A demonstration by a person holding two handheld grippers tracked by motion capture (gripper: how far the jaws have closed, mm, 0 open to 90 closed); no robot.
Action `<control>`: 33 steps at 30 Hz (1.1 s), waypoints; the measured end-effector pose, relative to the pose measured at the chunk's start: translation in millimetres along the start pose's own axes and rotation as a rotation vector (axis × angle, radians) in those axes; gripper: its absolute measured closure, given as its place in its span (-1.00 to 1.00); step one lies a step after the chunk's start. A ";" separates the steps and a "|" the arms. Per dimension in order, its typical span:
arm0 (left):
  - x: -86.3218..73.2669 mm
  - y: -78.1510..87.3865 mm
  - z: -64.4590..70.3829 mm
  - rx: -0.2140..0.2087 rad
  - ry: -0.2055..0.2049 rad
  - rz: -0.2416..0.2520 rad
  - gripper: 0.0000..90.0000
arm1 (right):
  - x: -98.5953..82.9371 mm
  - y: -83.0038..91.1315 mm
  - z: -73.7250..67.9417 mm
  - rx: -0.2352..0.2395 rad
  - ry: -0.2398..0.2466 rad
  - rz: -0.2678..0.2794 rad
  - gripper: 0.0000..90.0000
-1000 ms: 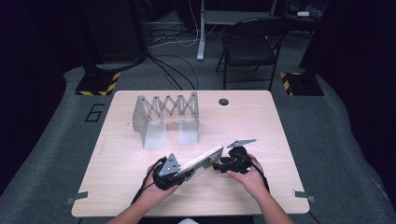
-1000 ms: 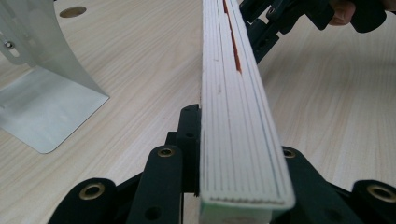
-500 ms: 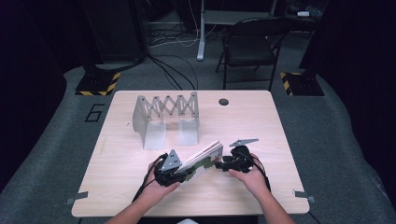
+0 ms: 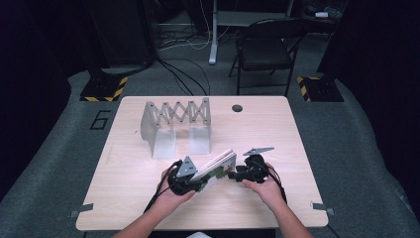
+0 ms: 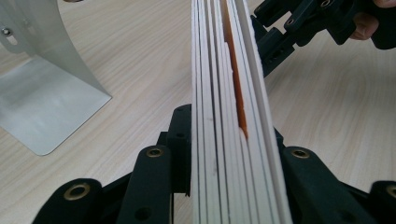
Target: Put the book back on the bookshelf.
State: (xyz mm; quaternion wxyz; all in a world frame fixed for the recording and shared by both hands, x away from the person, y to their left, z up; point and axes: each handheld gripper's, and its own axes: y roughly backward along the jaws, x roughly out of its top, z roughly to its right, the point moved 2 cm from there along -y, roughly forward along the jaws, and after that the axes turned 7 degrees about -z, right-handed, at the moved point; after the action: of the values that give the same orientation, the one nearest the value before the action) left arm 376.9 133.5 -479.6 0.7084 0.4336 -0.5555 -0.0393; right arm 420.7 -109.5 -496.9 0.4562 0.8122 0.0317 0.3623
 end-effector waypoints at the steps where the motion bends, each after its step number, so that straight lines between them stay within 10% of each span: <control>1: -0.2 -0.3 0.5 0.002 -0.008 -0.004 0.49 | 0.2 -0.4 -0.2 0.000 -0.002 0.001 0.05; 33: 4.1 -1.6 1.4 -0.010 -0.026 -0.066 0.68 | 0.9 -2.4 -0.6 0.008 -0.009 -0.001 0.03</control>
State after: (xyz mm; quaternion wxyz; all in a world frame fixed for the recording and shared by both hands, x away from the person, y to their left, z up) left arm 378.0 129.5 -477.5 0.7013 0.4477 -0.5501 -0.0711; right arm 421.6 -107.2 -498.1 0.4532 0.8157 0.0314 0.3580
